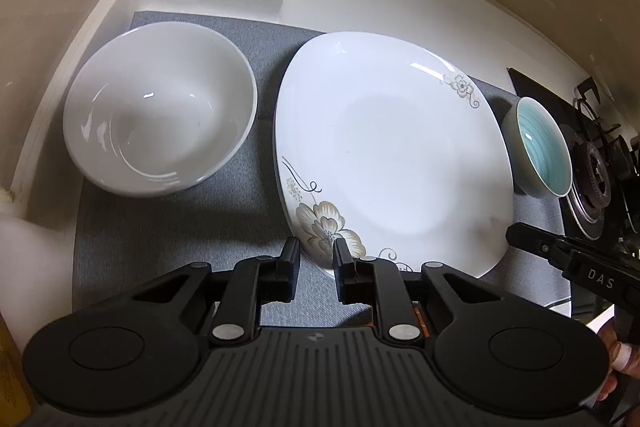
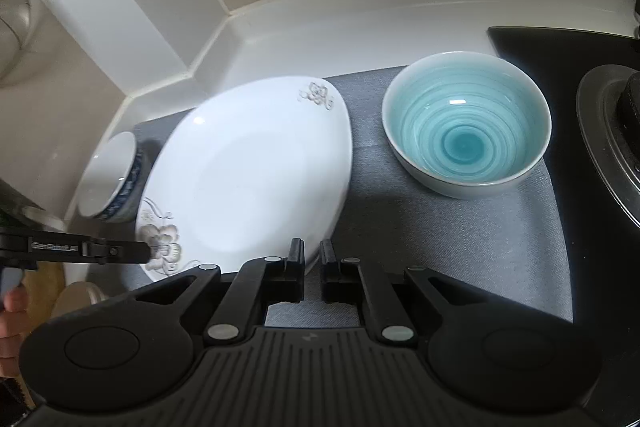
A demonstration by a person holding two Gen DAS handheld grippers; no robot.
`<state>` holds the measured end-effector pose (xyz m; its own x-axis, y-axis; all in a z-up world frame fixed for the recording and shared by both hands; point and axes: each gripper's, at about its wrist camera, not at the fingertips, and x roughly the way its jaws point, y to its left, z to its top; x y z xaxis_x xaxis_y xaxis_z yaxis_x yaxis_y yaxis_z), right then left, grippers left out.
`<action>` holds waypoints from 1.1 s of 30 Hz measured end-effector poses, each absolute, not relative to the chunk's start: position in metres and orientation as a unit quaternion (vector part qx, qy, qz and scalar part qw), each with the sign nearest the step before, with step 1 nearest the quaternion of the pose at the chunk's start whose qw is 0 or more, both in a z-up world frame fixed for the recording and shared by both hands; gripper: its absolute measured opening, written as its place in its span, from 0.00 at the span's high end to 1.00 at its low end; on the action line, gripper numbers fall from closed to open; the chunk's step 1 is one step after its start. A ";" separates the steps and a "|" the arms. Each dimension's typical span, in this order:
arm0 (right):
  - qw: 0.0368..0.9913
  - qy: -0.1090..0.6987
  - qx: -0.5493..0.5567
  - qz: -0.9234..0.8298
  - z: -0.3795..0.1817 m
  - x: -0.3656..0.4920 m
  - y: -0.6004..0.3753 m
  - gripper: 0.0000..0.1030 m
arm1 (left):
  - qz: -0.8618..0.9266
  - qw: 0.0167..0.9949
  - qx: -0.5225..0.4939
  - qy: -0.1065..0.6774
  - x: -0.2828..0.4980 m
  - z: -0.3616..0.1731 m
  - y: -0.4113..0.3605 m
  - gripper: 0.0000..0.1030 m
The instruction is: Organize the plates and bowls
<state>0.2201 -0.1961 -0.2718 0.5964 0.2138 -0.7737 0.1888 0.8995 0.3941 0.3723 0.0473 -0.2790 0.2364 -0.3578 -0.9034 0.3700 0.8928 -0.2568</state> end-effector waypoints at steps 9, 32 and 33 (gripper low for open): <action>0.868 0.456 0.197 0.022 -0.263 0.205 -0.181 0.94 | -0.228 0.786 0.005 0.575 0.352 -0.263 0.050 0.82; 0.847 0.518 0.118 0.011 -0.286 0.139 -0.152 0.95 | -0.257 0.765 0.034 0.590 0.290 -0.261 0.032 0.49; 0.848 0.516 0.125 0.008 -0.284 0.138 -0.156 0.95 | -0.260 0.760 0.036 0.594 0.287 -0.263 0.029 0.47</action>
<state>0.1376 -0.1562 -0.2839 0.4677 0.1427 -0.8723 0.1145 0.9688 0.2199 0.2871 0.0294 -0.2633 0.1582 -0.3524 -0.9224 0.4378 0.8623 -0.2544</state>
